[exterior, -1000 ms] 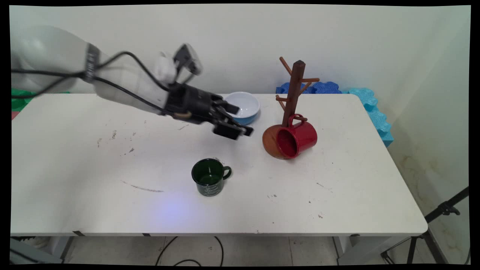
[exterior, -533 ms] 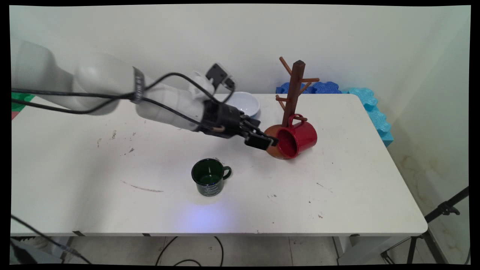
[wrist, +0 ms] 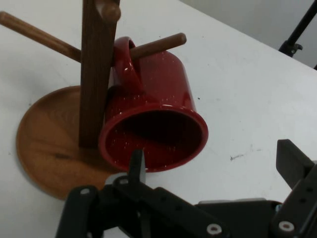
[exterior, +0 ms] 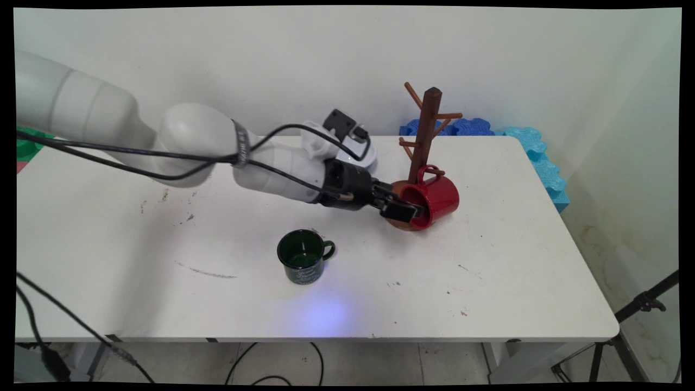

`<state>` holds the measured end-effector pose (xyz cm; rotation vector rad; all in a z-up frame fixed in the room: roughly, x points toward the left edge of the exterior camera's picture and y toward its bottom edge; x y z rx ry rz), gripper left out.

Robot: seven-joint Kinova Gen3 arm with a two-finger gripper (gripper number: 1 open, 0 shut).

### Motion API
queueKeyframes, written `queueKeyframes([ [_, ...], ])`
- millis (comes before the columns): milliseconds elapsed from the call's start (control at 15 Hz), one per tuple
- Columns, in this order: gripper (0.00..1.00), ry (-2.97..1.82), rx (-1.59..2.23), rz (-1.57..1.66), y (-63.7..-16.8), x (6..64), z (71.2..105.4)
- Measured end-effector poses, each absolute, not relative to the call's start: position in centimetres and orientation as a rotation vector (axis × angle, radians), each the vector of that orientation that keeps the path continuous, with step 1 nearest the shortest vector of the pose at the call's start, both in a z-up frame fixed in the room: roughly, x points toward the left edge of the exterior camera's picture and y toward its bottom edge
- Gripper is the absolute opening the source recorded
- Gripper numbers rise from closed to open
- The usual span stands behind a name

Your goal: Pick up the red mug from the rack

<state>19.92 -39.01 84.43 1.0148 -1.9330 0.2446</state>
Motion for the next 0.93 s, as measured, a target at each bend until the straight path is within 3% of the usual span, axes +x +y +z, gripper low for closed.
queueKeyframes([
  [933,1.0,-1.836,1.041,0.231,-40.2,16.3,78.5],
])
